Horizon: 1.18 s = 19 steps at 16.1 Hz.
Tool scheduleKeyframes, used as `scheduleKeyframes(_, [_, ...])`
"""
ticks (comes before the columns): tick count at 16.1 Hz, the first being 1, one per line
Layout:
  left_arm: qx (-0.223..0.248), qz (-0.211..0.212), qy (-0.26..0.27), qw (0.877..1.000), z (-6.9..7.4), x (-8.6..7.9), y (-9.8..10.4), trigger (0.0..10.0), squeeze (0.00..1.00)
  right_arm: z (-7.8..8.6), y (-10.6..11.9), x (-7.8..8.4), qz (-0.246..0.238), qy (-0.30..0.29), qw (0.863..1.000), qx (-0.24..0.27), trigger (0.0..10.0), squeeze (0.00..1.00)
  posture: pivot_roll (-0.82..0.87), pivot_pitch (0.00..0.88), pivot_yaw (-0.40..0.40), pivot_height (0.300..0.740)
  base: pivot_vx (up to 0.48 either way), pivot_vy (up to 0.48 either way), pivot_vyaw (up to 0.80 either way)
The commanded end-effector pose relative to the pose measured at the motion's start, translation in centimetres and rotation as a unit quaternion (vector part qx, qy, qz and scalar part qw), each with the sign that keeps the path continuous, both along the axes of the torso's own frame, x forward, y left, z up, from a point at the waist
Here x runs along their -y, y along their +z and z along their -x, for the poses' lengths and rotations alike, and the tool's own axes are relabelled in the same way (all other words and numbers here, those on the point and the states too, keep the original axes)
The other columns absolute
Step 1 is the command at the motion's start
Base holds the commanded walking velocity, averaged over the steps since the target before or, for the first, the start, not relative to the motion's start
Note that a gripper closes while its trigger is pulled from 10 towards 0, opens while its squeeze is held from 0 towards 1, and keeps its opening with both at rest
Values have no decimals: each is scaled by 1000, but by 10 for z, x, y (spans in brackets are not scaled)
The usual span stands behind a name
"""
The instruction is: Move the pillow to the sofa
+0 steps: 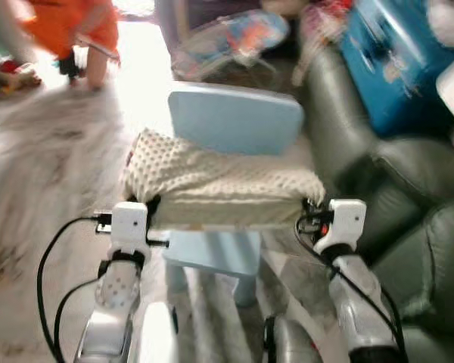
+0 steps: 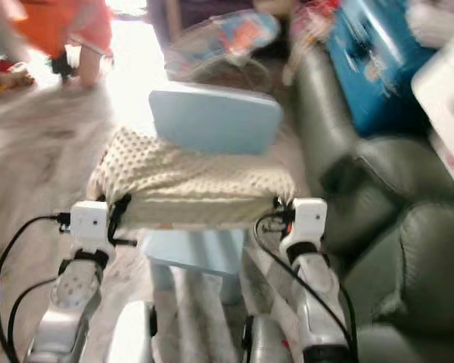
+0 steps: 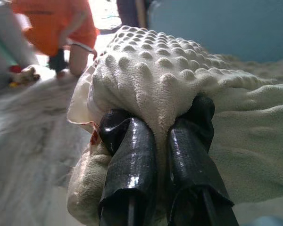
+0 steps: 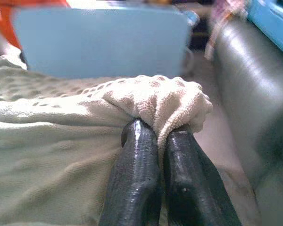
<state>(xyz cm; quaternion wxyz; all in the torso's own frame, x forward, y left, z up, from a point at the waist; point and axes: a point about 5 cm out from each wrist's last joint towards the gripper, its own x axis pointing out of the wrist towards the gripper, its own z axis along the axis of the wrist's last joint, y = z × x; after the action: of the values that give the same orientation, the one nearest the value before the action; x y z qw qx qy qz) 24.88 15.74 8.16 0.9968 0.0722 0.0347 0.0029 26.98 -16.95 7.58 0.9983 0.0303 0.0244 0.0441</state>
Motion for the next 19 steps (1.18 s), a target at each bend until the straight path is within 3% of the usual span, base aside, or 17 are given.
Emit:
scheduleKeyframes(1, [6, -4, 9, 1000, -1, -3, 3, 10000, 0, -2, 7, 5, -2, -8, 1000, 14, 10000, 0, 17, 0, -18, 712, 0, 0, 0])
scheduleKeyframes(4, [4, -2, 11, 1000, -2, -3, 2, 10000, 0, -1, 6, 5, 1, -9, 1000, 9, 10000, 0, 16, 0, -21, 740, 0, 0, 0])
scheduleKeyframes(17, [-36, -14, -8, 999, -2, 6, -18, 10000, 0, -1, 6, 7, 10, -12, 1000, 5, 10000, 0, 9, 0, -29, 740, 0, 0, 0])
scheduleKeyframes(19, [-27, -14, -15, 999, -11, 8, -11, 10000, 0, -1, 4, 8, 24, -19, 1000, -2, 10000, 0, 11, 0, -38, 740, 0, 0, 0])
